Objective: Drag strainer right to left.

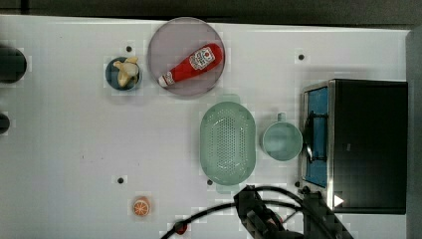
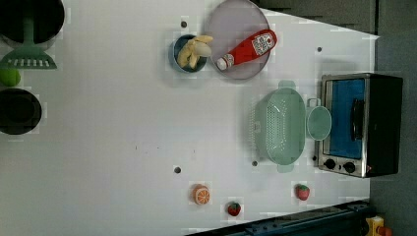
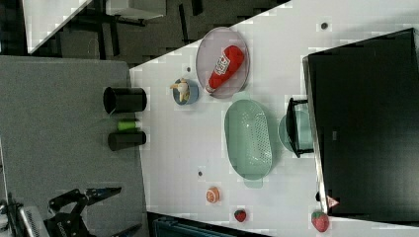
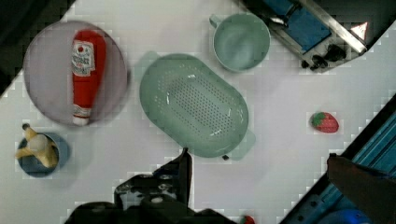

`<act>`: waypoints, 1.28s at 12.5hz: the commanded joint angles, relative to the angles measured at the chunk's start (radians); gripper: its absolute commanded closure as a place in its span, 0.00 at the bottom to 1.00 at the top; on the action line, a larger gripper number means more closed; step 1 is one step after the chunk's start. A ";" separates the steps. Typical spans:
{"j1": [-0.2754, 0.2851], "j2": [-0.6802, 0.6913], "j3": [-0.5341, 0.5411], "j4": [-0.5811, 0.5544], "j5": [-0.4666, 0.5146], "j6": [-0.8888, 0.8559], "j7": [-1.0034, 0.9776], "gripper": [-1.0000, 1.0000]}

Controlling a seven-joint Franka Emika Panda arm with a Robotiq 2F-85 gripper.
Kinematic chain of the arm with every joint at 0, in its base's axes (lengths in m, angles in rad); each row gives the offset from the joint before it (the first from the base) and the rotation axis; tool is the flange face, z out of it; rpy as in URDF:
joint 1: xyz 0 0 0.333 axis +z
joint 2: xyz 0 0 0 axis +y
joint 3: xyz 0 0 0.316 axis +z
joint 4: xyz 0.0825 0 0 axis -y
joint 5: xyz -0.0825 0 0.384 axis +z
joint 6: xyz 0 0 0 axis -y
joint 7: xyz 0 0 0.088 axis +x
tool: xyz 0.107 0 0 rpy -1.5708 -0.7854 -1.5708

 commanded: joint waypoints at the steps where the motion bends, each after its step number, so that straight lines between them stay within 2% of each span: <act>1: 0.022 0.146 0.030 -0.162 0.013 0.097 0.060 0.00; 7: 0.023 0.339 0.033 -0.412 0.013 0.607 0.399 0.00; 12: 0.023 0.613 0.034 -0.402 0.013 0.815 0.631 0.00; 16: 0.038 0.800 0.053 -0.402 0.013 1.074 0.665 0.00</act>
